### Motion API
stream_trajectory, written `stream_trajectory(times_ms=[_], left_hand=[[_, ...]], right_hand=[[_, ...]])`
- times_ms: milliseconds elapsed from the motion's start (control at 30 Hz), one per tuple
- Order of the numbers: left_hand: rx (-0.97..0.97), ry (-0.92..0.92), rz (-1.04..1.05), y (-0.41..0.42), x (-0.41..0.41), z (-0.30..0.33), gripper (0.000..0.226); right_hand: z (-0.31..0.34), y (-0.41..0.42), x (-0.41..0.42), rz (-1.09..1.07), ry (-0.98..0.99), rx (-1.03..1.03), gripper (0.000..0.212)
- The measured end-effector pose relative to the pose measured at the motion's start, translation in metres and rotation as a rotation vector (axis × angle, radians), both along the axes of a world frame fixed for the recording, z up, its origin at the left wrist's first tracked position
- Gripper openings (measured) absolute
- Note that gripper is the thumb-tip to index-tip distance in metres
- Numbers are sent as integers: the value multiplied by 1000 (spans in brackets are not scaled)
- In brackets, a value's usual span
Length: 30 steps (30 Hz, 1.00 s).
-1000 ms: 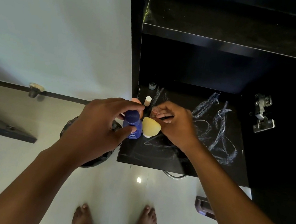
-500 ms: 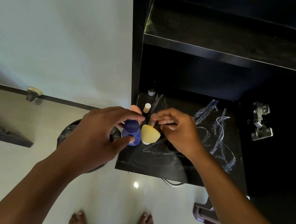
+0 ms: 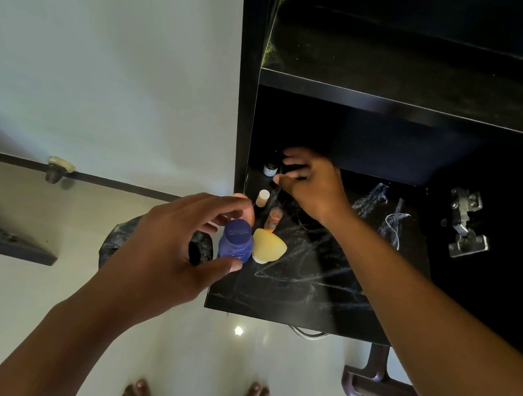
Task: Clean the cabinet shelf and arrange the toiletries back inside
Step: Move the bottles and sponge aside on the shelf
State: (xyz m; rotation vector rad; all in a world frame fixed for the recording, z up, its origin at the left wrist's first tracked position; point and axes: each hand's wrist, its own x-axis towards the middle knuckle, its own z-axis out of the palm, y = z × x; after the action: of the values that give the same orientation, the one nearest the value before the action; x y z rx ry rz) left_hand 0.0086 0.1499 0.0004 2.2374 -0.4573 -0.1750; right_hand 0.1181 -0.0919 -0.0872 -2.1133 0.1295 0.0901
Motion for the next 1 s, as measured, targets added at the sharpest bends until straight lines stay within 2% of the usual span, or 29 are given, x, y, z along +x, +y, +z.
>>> stream_trajectory(times_ms=[167,400,567,667,800,900,1000], left_hand=[[-30,-6,36,9,-3,2,72],[-103,42,104,12,-9,-12,81],[-141,78,220,10,-22,-31,83],[-96,70,313,7,-39,-47,76],[39,56,465,-2,-80,-64,51],[182,41,326,-11,-109,-72,45],[300,19,122,-22,-119,-78,54]], right_hand=[[-12,3,16,79,51,-64,64],[-12,-1,8,-17,-15,-102,39],[-1,-13,-42,-161,-109,-54,29],[-1,-12,-88,-254,-59,-48,31],[-9,-3,-151,-346,-7,-52,34],[-15,8,-184,-337,-56,-94,34],[-15,26,-203,-298,-98,-113,34]])
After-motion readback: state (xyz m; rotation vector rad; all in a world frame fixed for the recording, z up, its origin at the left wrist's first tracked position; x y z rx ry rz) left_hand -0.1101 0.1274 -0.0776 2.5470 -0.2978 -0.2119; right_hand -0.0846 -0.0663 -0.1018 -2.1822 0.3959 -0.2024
